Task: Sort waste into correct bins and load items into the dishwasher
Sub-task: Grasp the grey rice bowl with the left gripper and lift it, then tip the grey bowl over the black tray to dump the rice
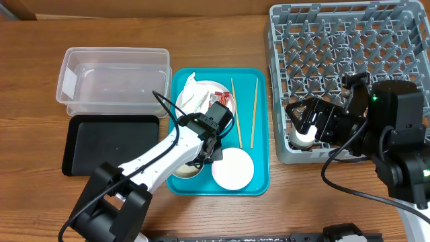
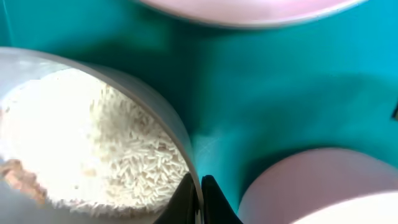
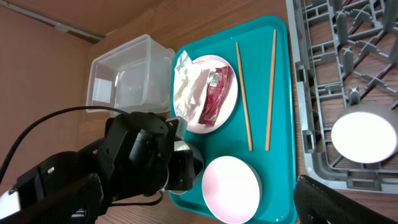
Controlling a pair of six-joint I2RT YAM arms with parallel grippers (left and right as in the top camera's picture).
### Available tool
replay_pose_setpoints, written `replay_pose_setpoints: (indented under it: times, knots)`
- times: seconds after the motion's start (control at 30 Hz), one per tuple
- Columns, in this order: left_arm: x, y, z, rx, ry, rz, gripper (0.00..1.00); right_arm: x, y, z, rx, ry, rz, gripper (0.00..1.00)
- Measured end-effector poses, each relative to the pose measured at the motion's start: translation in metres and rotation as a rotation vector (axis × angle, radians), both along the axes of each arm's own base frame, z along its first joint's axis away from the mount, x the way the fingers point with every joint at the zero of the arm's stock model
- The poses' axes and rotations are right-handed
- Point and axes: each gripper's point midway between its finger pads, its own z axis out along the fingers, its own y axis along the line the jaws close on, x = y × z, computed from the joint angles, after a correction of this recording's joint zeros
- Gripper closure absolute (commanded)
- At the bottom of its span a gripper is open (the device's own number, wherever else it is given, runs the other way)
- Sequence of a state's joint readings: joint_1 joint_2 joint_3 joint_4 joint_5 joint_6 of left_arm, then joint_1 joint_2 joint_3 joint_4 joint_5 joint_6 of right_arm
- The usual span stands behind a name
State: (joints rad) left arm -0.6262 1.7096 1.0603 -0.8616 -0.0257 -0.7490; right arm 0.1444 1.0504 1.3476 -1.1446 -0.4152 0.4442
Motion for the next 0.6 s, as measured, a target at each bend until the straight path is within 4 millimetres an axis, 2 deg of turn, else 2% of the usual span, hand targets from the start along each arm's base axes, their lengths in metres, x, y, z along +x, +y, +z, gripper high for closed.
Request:
replay_pose_setpoints:
  times: [0.17, 0.2, 0.27, 0.33, 0.4, 0.5, 0.6]
  knots:
    - [-0.009, 0.006, 0.022, -0.032, 0.048, 0.013, 0.96, 0.0, 0.0, 0.0, -0.007, -0.006, 0.007, 0.0]
    - [-0.007, 0.006, 0.031, -0.069, 0.044, 0.021, 0.96, 0.0, 0.0, 0.0, -0.008, -0.007, 0.009, 0.0]
    - [0.008, 0.01, 0.061, -0.201, -0.005, 0.043, 0.96, 0.0, 0.0, 0.0, -0.011, -0.01, 0.012, 0.0]
    - [0.024, 0.03, 0.096, -0.348, -0.065, 0.087, 0.96, 0.0, 0.0, 0.0, -0.013, -0.014, 0.014, 0.0]
    - [0.032, 0.054, 0.114, -0.449, -0.091, 0.127, 0.96, 0.001, 0.0, 0.001, -0.012, -0.016, 0.015, 0.0]
    - [0.041, 0.094, 0.123, -0.586, -0.103, 0.2, 0.96, 0.001, 0.0, 0.001, -0.013, -0.019, 0.015, 0.0]
    - [0.042, 0.124, 0.124, -0.731, -0.092, 0.251, 0.96, 0.001, 0.0, 0.001, -0.014, -0.02, 0.017, 0.0]
